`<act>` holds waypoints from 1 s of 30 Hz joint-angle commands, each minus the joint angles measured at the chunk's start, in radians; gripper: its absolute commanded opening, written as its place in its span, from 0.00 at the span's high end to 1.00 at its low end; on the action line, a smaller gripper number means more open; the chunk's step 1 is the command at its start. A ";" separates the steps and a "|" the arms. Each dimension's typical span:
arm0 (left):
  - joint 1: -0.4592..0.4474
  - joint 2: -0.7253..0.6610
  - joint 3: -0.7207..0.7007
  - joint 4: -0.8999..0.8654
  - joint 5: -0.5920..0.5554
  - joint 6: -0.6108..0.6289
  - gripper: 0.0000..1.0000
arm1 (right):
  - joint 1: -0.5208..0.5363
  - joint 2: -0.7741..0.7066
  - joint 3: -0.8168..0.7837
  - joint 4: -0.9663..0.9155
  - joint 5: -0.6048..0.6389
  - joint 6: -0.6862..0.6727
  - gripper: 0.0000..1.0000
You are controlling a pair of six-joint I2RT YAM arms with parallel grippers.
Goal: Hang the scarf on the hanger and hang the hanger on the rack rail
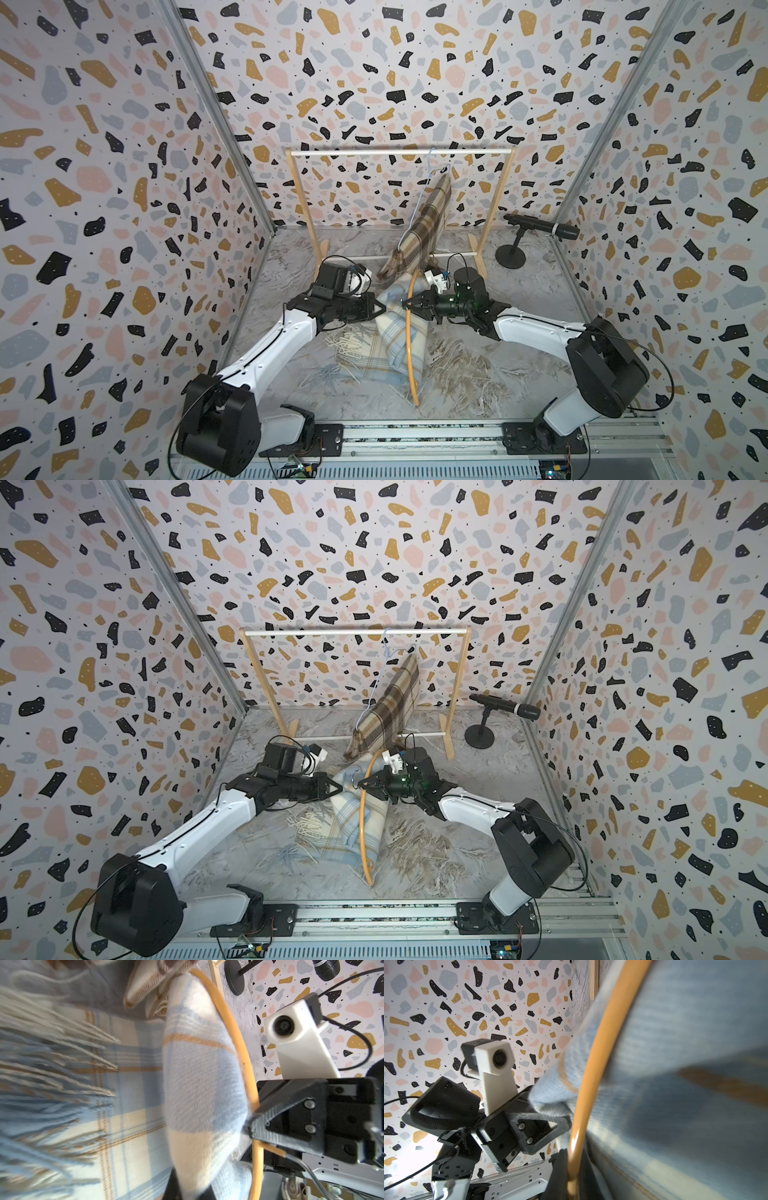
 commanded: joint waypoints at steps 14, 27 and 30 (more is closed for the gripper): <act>0.186 0.143 0.199 -0.332 -0.119 0.391 0.99 | -0.006 0.054 -0.062 0.040 0.103 -0.067 1.00; 0.216 0.166 0.162 -0.321 -0.292 0.373 1.00 | -0.056 0.072 -0.152 0.083 0.098 -0.087 1.00; 0.233 0.147 0.156 -0.318 -0.310 0.366 1.00 | -0.064 0.084 -0.165 0.161 0.069 -0.028 1.00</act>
